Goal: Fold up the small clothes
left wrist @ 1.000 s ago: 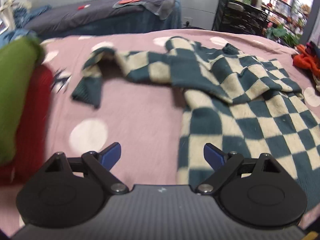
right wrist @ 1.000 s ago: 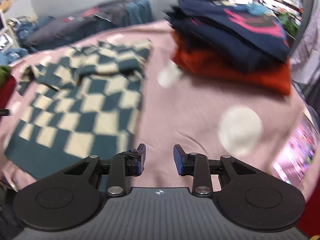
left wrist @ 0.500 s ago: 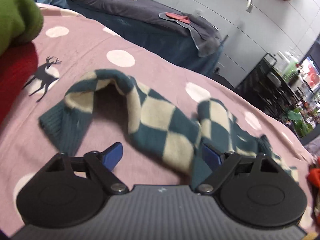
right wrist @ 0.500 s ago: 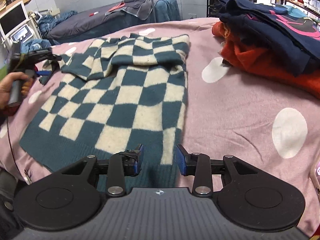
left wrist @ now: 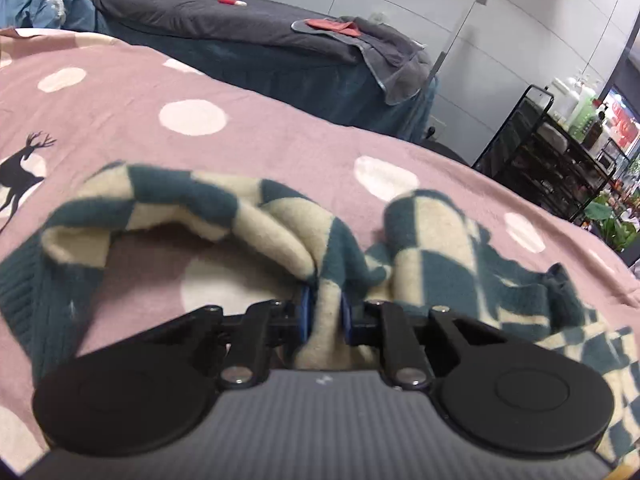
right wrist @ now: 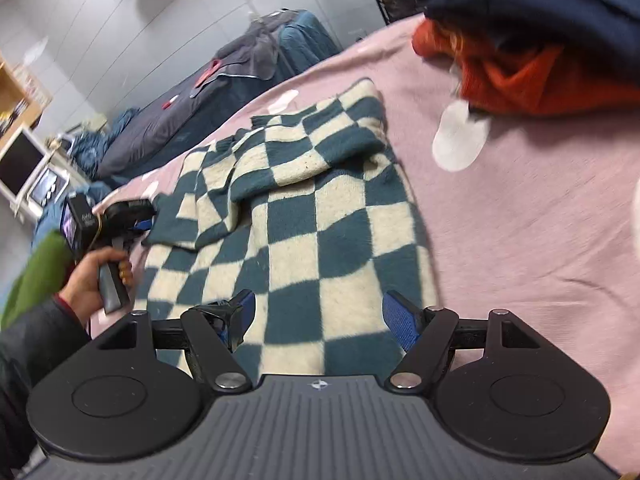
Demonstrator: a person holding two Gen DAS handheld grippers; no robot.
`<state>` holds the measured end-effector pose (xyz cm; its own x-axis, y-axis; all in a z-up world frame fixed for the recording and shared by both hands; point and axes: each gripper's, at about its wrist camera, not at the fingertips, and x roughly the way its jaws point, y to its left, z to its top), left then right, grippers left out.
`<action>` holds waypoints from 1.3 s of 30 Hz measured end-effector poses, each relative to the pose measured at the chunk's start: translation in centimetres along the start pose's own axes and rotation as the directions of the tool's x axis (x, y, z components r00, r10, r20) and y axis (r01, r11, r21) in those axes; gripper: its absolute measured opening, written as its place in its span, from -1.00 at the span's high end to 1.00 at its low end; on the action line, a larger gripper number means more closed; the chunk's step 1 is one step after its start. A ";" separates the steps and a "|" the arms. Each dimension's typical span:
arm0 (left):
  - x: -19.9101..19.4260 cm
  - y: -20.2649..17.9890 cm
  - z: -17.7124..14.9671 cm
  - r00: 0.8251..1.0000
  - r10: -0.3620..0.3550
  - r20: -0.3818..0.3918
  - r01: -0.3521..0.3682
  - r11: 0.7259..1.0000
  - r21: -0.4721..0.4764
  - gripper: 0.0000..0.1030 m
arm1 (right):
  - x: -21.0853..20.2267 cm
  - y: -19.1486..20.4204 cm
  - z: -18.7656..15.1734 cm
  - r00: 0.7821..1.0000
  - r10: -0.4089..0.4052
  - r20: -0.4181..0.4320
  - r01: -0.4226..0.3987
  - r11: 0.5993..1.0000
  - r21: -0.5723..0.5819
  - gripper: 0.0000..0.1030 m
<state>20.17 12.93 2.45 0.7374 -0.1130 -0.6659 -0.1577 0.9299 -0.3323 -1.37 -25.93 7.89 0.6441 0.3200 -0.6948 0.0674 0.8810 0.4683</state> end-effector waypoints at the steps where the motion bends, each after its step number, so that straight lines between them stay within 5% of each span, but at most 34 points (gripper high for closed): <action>1: -0.4 -0.1 0.2 1.000 -0.006 0.018 0.006 1.000 -0.006 0.72 | 0.3 0.1 0.2 1.000 0.006 0.006 -0.006 1.000 0.015 -1.00; 6: -4.0 0.7 2.2 0.993 -0.005 0.118 0.006 1.000 -0.012 0.73 | 1.8 0.9 1.1 1.000 0.010 0.009 -0.010 1.000 -0.008 -1.00; 12: -7.4 4.7 5.6 0.956 0.194 0.221 -0.191 0.981 -0.033 0.73 | 3.1 1.8 2.0 0.999 0.022 0.026 -0.021 0.999 -0.040 -1.00; 16: -7.1 8.2 5.9 0.951 0.267 0.156 -0.257 0.963 -0.082 0.73 | 3.9 2.6 1.9 0.999 0.017 0.036 -0.014 0.997 -0.082 -1.00; 20: -6.2 8.9 4.8 0.943 0.308 0.129 -0.308 0.951 -0.027 0.71 | 4.1 3.1 1.7 0.998 -0.003 0.060 0.012 0.990 -0.137 -1.00; 23: -5.6 8.6 4.0 0.930 0.351 0.106 -0.353 0.936 0.001 0.57 | 4.4 3.4 1.9 0.997 -0.018 0.078 0.032 0.983 -0.183 -1.00; 26: -5.8 8.2 3.7 0.918 0.383 0.107 -0.386 0.922 0.018 0.04 | 4.9 4.1 2.3 0.994 -0.040 0.100 0.062 0.970 -0.235 -1.00; 31: -9.4 6.0 3.0 0.939 0.294 0.176 -0.315 0.943 0.104 -0.84 | 5.5 4.1 2.0 0.994 -0.032 0.108 0.058 0.968 -0.246 -1.00; 36: -14.0 4.1 -0.7 0.988 0.118 0.101 -0.138 0.967 0.214 -0.97 | 6.2 3.9 0.4 0.988 -0.063 0.144 0.101 0.957 -0.271 -1.00; 39: -16.6 3.7 -4.3 0.999 0.008 0.032 -0.016 0.970 0.243 -0.97 | 6.4 3.5 -0.7 0.983 -0.074 0.167 0.121 0.950 -0.288 -1.00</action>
<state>4.53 16.72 9.40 0.7570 -0.0938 -0.6466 -0.0053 0.9887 -0.1496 2.42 -20.56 4.73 0.7553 0.1910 -0.6269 -0.0779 0.9760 0.2035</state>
